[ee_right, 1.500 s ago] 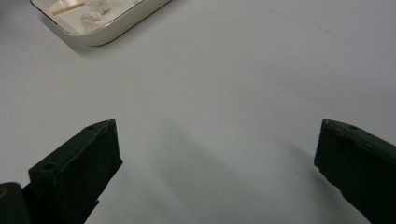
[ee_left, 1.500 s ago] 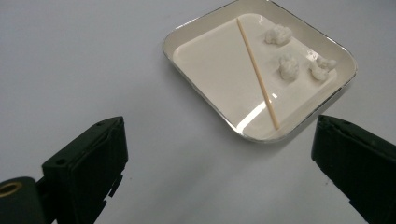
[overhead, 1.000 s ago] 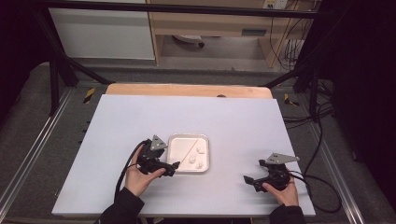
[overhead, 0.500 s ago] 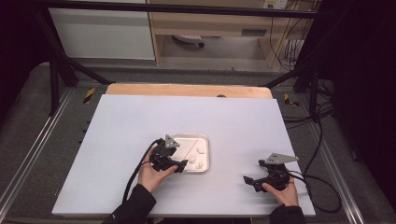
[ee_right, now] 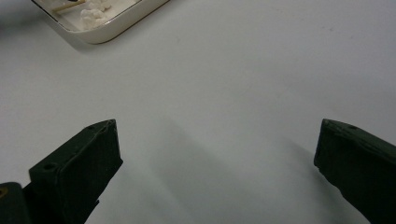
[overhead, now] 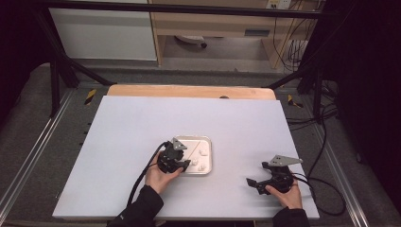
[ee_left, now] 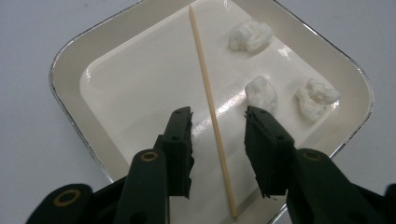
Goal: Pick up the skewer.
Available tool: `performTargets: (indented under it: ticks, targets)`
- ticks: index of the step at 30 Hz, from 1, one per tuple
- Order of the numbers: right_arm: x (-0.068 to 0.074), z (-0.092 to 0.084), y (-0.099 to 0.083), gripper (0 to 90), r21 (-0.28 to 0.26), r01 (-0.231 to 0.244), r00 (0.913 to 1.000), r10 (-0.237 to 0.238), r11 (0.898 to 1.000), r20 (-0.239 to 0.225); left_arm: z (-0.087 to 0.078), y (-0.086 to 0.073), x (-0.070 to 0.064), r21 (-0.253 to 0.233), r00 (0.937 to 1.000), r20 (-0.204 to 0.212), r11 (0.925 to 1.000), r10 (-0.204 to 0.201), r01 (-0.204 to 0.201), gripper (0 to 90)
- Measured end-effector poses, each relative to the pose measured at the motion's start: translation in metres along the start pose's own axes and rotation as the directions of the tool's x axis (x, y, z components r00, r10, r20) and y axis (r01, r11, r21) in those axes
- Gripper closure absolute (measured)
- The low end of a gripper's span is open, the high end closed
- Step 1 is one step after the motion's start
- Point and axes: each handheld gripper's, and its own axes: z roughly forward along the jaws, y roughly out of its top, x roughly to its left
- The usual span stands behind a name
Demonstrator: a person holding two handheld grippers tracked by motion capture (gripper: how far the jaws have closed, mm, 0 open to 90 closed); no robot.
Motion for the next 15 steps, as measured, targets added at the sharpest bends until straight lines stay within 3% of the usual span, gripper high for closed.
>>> performTargets:
  ticks: [2,15]
  targets:
    - [-0.0002,0.0003,-0.0001,1.0,0.0,0.005,1.0,-0.005,1.0,0.0,0.0017,0.0,-0.0008,0.002,1.0,-0.001,1.0,-0.003,0.003,68.2]
    - [0.0,-0.0004,0.0002,1.0,-0.002,-0.001,1.0,0.001,1.0,-0.002,0.0063,-0.0014,-0.0059,0.011,0.9995,-0.03,0.9999,0.009,-0.008,80.1]
